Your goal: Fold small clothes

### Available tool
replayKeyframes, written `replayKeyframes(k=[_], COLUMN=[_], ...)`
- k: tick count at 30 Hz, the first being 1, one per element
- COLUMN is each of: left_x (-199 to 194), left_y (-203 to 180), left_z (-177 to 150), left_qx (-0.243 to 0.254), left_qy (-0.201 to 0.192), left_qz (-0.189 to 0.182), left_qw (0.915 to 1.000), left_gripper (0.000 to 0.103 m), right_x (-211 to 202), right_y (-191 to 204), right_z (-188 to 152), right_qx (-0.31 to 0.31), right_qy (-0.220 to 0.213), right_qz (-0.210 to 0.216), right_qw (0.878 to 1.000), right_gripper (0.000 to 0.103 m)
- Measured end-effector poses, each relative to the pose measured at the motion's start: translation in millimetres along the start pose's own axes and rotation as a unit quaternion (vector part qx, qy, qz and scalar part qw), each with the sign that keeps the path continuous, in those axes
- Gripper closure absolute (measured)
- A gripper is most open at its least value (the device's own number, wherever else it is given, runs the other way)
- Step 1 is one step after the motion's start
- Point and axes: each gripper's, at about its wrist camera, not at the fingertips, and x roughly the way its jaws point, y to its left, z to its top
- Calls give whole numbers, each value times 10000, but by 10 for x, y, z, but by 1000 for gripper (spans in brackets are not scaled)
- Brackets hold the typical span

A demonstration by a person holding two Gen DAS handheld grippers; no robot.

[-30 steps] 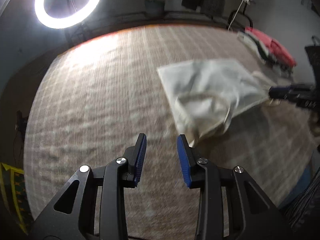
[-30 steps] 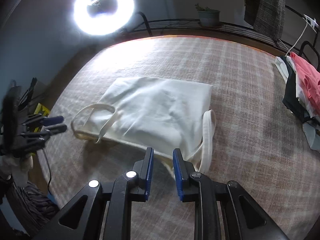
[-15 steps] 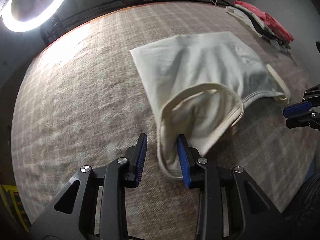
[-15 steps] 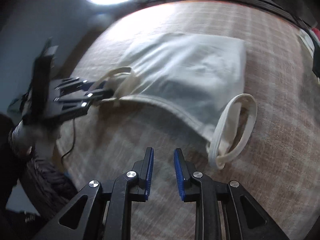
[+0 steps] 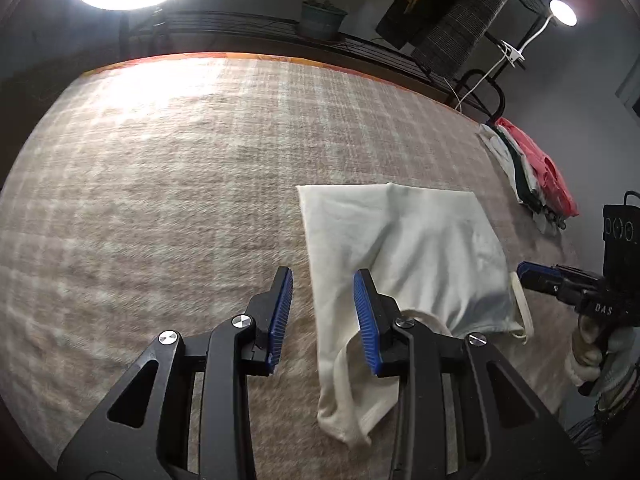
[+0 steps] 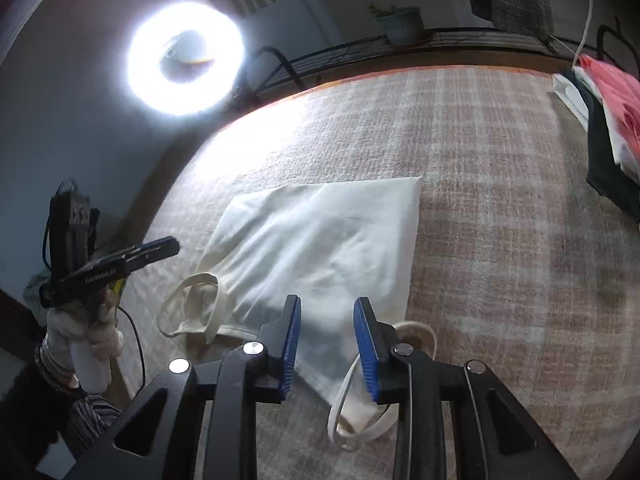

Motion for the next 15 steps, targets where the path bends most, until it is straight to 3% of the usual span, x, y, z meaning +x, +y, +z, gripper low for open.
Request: replayKeyframes(k=[5, 8, 12, 15], left_x=[370, 380, 201, 131], left_y=[-95, -63, 46, 226], left_z=[-91, -153, -146, -75], left_qx=[409, 489, 259, -268], left_qy=[347, 346, 136, 62], left_qz=[702, 849, 841, 447], left_qw=[9961, 9946, 9960, 9986], left_gripper=[71, 71, 71, 71], right_x=[205, 283, 79, -99], right_y=[36, -82, -111, -231], right_z=[-55, -173, -190, -101], right_qx=[-152, -93, -231, 38], right_qy=[436, 835, 777, 366], right_qz=[-323, -491, -269, 149], right_qw=[9984, 9953, 9963, 9992], right_gripper=[78, 78, 77, 68])
